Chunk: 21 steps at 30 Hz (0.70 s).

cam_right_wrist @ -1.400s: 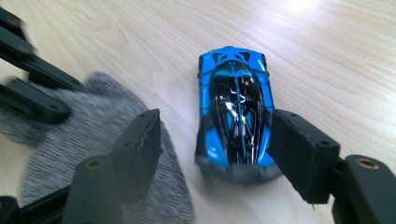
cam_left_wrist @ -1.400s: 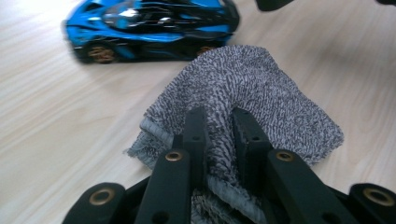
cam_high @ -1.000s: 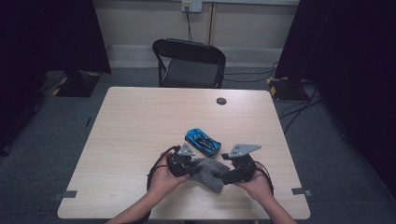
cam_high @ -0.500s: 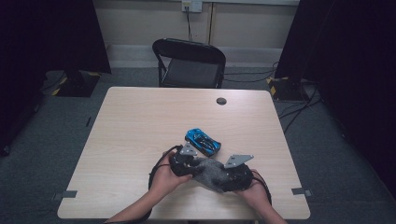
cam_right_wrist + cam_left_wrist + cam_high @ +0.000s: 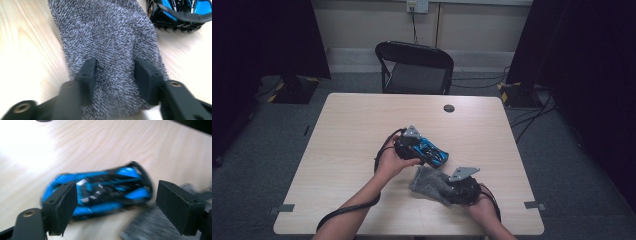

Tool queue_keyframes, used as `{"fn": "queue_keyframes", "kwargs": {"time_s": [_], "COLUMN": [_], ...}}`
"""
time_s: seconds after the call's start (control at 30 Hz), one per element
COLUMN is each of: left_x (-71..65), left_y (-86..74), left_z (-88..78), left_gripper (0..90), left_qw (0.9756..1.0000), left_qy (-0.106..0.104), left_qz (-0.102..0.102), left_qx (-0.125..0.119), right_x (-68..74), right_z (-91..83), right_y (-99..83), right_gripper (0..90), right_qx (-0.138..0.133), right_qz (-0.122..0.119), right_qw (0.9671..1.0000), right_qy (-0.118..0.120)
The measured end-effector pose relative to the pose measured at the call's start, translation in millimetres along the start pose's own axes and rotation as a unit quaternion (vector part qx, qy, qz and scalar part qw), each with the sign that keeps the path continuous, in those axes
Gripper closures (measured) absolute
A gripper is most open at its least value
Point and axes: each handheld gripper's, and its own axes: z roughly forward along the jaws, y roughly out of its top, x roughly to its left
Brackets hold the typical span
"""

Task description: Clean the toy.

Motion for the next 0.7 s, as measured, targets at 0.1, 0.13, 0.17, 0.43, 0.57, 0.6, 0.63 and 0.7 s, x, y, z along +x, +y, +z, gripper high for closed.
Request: {"fn": "queue_keyframes", "kwargs": {"time_s": [0.1, 0.13, 0.17, 0.43, 0.57, 0.6, 0.63, 0.7], "left_x": [3.1, 3.4, 4.6, 6.5, 9.6, 10.9, 10.9, 11.3], "left_y": [3.2, 4.3, 5.2, -2.0, -7.0, -8.2, -8.2, -9.2], "left_z": [6.4, 9.4, 15.4, 31.8, 33.2, 33.1, 33.1, 32.8], "left_gripper": [17.0, 17.0, 17.1, 15.5, 9.4, 9.2, 9.2, 9.3], "left_qw": [0.9999, 0.9998, 0.9994, 0.9995, 0.9992, 0.9994, 0.9994, 0.9994], "left_qy": [-0.013, -0.015, -0.019, -0.013, 0.008, 0.006, 0.006, 0.005], "left_qz": [0.001, 0.008, 0.020, 0.019, 0.020, 0.020, 0.020, 0.022], "left_qx": [0.006, 0.008, 0.019, 0.020, 0.033, 0.027, 0.027, 0.024], "right_x": [-1.5, -1.5, -2.5, -9.3, -16.6, -17.9, -17.9, -21.4], "right_z": [-0.7, -0.7, -1.0, -3.2, -5.7, -6.0, -6.0, -6.9], "right_y": [0.1, 0.1, 0.4, 2.8, 2.6, 2.6, 2.6, 2.4], "right_gripper": [64.7, 64.7, 68.2, 73.0, 74.1, 74.3, 74.3, 74.3], "right_qx": [0.001, 0.001, 0.002, 0.010, 0.019, 0.021, 0.021, 0.025], "right_qz": [0.004, 0.004, 0.006, 0.013, 0.023, 0.025, 0.025, 0.031], "right_qw": [1.0000, 1.0000, 1.0000, 0.9999, 0.9995, 0.9994, 0.9994, 0.9991], "right_qy": [0.000, 0.000, -0.002, 0.004, 0.007, 0.008, 0.008, 0.011]}}
